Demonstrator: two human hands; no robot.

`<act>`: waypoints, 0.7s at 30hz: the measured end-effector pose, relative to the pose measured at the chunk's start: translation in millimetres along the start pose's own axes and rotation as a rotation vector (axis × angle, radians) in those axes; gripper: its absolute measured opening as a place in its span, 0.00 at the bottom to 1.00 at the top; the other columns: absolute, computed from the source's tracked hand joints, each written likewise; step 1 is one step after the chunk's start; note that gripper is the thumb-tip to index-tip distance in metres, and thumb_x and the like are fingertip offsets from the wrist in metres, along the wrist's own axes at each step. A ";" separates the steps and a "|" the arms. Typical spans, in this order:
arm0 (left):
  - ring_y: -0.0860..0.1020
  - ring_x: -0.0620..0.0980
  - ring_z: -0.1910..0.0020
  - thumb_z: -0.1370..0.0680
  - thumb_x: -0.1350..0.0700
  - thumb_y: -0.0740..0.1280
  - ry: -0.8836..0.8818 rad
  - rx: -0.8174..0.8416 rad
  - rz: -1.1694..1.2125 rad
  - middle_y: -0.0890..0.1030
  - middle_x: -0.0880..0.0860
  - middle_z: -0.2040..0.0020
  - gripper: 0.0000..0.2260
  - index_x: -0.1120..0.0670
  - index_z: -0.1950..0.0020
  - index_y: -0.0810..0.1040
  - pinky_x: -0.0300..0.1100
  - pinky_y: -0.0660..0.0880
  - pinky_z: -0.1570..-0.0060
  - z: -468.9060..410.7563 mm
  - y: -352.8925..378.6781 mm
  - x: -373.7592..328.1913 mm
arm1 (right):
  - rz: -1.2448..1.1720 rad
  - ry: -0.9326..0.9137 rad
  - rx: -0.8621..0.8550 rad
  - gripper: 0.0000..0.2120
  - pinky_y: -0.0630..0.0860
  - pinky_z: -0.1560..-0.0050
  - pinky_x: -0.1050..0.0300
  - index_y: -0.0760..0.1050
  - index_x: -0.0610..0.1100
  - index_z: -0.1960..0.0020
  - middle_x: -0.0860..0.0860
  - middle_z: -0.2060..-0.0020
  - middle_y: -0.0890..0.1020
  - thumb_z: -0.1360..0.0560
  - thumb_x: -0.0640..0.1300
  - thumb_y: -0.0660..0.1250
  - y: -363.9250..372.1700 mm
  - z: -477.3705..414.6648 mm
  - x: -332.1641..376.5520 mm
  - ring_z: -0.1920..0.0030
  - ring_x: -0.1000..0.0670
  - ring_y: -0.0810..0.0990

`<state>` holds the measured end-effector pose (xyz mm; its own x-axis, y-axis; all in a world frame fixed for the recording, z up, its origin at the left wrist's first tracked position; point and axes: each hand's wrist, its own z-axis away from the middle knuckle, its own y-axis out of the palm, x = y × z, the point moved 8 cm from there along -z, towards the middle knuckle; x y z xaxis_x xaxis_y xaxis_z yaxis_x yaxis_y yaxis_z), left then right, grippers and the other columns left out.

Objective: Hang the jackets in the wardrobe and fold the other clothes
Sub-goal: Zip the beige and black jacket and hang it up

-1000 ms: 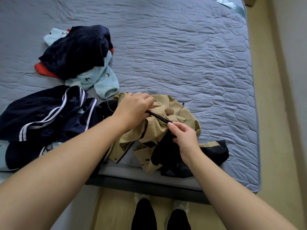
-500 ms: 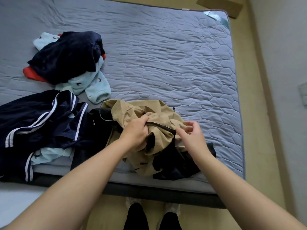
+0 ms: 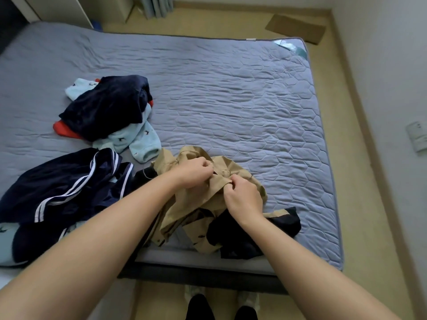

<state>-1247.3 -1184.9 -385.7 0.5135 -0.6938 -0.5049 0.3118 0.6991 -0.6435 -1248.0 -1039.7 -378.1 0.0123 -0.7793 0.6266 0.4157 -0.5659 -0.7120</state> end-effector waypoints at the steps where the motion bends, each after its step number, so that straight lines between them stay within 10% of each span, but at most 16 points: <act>1: 0.73 0.51 0.51 0.25 0.51 0.59 0.031 -0.059 -0.036 0.76 0.49 0.53 0.05 0.51 0.53 0.72 0.45 0.72 0.53 2.3 0.0 3.6 | 0.006 0.026 0.006 0.10 0.69 0.58 0.53 0.67 0.47 0.66 0.47 0.59 0.79 0.25 0.46 0.57 0.1 -3.1 -4.5 0.53 0.41 0.77; 6: 0.73 0.51 0.57 0.28 0.43 0.61 0.345 -0.652 -0.215 0.73 0.50 0.56 0.16 0.54 0.51 0.72 0.49 0.71 0.57 60.9 23.0 16.8 | -0.048 0.106 0.093 0.14 0.63 0.57 0.54 0.61 0.48 0.69 0.51 0.68 0.69 0.25 0.42 0.56 14.2 -25.0 -29.1 0.58 0.45 0.70; 11: 0.74 0.56 0.49 0.27 0.52 0.68 0.104 -0.548 -0.320 0.74 0.54 0.46 0.19 0.56 0.38 0.71 0.49 0.70 0.54 35.6 66.4 54.9 | -0.036 0.122 0.134 0.14 0.60 0.53 0.51 0.59 0.47 0.68 0.54 0.69 0.67 0.24 0.39 0.51 23.4 -38.4 -33.9 0.57 0.45 0.68; 16: 0.78 0.60 0.53 0.23 0.62 0.60 0.052 -0.576 0.269 0.81 0.56 0.55 0.06 0.56 0.50 0.76 0.47 0.72 0.57 12.6 21.4 68.8 | 0.031 0.014 0.068 0.15 0.59 0.47 0.47 0.65 0.48 0.69 0.54 0.70 0.74 0.30 0.56 0.50 7.7 -34.8 -13.7 0.62 0.50 0.71; 21: 0.72 0.57 0.61 0.23 0.57 0.58 0.151 -0.612 0.073 0.73 0.53 0.66 0.09 0.54 0.63 0.69 0.49 0.66 0.63 46.0 -70.4 18.8 | 0.315 -0.123 -0.019 0.16 0.61 0.45 0.47 0.70 0.48 0.65 0.52 0.69 0.76 0.26 0.59 0.59 -53.0 -30.7 30.1 0.61 0.45 0.75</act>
<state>-1222.8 -1239.2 -323.4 0.3837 -0.6964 -0.6065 -0.2560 0.5509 -0.7944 -1297.6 -1041.4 -331.3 0.2477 -0.8790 0.4073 0.3572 -0.3079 -0.8818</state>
